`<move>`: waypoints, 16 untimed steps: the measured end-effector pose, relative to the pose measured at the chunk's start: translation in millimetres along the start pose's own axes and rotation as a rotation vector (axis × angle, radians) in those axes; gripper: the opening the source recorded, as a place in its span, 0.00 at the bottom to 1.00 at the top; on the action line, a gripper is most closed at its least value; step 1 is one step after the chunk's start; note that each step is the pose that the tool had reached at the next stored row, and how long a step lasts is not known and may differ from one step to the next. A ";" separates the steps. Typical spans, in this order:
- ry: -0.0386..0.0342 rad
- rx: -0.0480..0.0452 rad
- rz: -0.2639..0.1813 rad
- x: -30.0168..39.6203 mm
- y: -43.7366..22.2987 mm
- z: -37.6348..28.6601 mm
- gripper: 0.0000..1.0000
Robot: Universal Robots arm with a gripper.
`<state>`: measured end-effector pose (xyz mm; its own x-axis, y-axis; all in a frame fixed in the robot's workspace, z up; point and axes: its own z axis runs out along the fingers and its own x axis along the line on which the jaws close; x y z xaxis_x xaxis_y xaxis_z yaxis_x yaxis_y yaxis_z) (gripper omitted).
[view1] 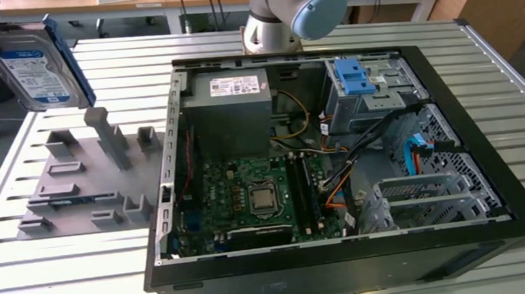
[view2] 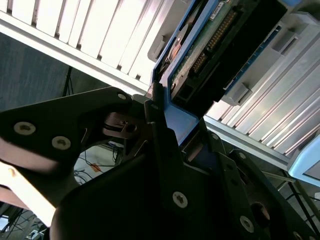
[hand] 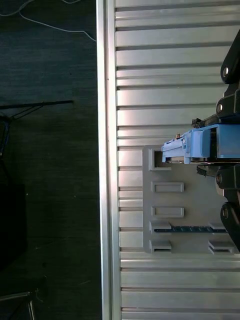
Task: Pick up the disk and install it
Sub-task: 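Pick up the disk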
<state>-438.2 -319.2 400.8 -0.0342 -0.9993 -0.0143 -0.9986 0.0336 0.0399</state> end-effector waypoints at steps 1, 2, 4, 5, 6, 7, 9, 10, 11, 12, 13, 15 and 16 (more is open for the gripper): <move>0.0000 0.0001 0.000 0.0 0.0 -0.7 0.36; 0.0000 0.0001 0.000 0.0 0.1 -1.5 0.36; 0.0000 0.0001 0.000 0.0 0.1 -3.1 0.36; 0.0000 0.0001 0.000 -0.1 0.1 -3.9 0.36; 0.0000 0.0001 0.000 -0.1 0.2 -4.6 0.36; 0.0000 0.0002 0.000 -0.1 0.2 -5.4 0.36; 0.0001 0.0000 0.000 -0.2 0.2 -6.7 0.36; 0.0000 0.0001 0.000 -0.2 0.3 -7.3 0.36; 0.0001 0.0001 0.000 -0.3 0.3 -7.8 0.36; 0.0000 0.0001 0.000 -0.3 0.3 -8.4 0.36; 0.0000 0.0001 0.000 -0.4 0.4 -9.1 0.36; 0.0000 0.0000 0.000 -0.4 0.4 -10.4 0.36; 0.0000 0.0001 0.000 -0.5 0.4 -11.2 0.36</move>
<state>-438.2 -318.9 411.9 -0.0340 -0.9993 -0.0142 -0.9986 0.0334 0.0398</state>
